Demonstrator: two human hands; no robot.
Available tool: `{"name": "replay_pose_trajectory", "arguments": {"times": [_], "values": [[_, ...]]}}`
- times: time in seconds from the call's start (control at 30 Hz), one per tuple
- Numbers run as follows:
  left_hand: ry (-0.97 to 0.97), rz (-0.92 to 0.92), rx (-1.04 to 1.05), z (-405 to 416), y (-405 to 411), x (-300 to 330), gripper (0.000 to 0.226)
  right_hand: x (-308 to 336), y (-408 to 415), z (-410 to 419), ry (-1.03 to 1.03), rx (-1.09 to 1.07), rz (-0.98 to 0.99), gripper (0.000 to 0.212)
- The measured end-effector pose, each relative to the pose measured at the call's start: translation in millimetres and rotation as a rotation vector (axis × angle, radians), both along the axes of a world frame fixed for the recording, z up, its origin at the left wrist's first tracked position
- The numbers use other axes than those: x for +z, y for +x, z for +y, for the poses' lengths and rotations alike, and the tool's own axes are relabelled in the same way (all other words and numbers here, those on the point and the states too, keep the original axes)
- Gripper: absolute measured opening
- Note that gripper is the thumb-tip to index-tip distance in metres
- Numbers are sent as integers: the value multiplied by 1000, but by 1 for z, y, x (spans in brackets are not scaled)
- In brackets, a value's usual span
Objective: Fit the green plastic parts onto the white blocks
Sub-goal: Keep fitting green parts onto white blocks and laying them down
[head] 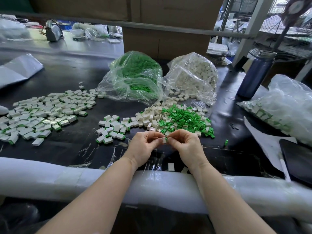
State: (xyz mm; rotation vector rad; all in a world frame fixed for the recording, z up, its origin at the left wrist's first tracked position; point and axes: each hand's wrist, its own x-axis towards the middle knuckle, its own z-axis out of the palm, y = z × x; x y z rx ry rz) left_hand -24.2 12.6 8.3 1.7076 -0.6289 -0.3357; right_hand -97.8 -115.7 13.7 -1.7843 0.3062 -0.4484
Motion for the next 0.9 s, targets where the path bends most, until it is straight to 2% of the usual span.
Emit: {"name": "replay_pose_trajectory", "arguments": {"times": [0.37,0.9], "values": [[107,-61,-7,-1,-2,0,13,0,1,1,-34,35,31,28],[167,-78,-59,1,-4,3,12,1,0,0,-36,86,48,28]]}}
